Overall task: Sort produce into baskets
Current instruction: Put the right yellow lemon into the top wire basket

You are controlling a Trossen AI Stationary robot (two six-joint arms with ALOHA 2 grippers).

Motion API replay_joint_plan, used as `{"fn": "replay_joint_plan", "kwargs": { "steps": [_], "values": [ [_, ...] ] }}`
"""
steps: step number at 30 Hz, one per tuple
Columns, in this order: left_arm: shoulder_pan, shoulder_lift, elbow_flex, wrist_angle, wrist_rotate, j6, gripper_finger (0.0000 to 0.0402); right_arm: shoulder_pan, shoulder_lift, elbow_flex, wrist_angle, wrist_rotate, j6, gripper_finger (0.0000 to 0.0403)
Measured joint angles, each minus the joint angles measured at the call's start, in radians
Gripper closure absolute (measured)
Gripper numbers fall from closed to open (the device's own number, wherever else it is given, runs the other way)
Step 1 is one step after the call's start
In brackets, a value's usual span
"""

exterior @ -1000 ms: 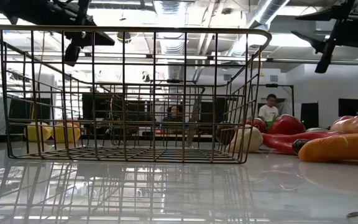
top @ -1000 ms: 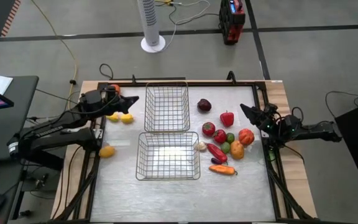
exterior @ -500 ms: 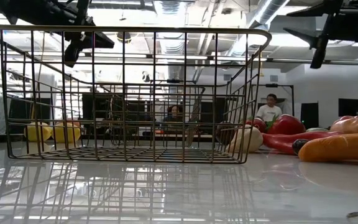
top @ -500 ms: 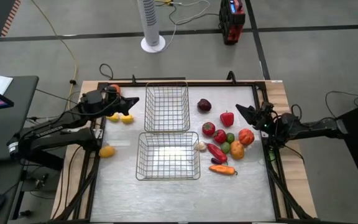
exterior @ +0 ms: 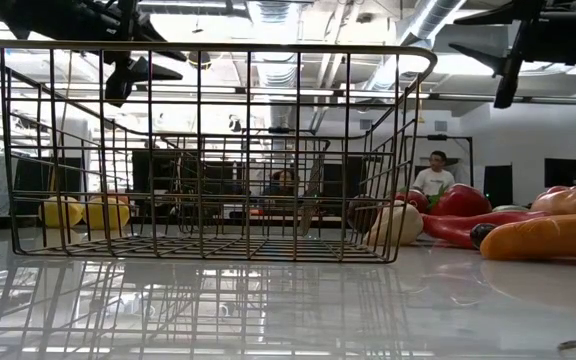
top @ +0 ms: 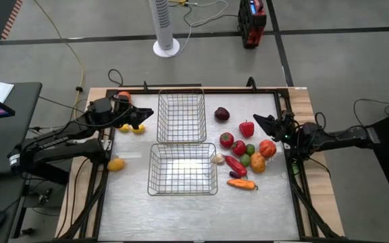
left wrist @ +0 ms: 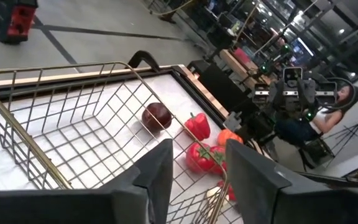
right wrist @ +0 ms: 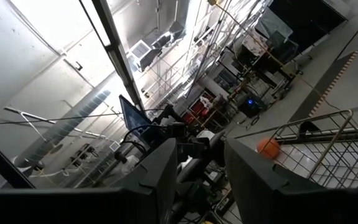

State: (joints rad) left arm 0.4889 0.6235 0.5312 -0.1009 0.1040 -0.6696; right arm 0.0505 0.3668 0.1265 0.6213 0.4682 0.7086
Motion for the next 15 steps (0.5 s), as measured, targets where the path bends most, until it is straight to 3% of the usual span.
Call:
{"fn": "replay_joint_plan", "kwargs": {
  "steps": [15],
  "values": [
    [0.0,0.001,0.032,-0.056,0.004,0.072,0.0239,0.0,0.002,0.0,0.017,0.0,-0.001,0.0241]
  ]
}}
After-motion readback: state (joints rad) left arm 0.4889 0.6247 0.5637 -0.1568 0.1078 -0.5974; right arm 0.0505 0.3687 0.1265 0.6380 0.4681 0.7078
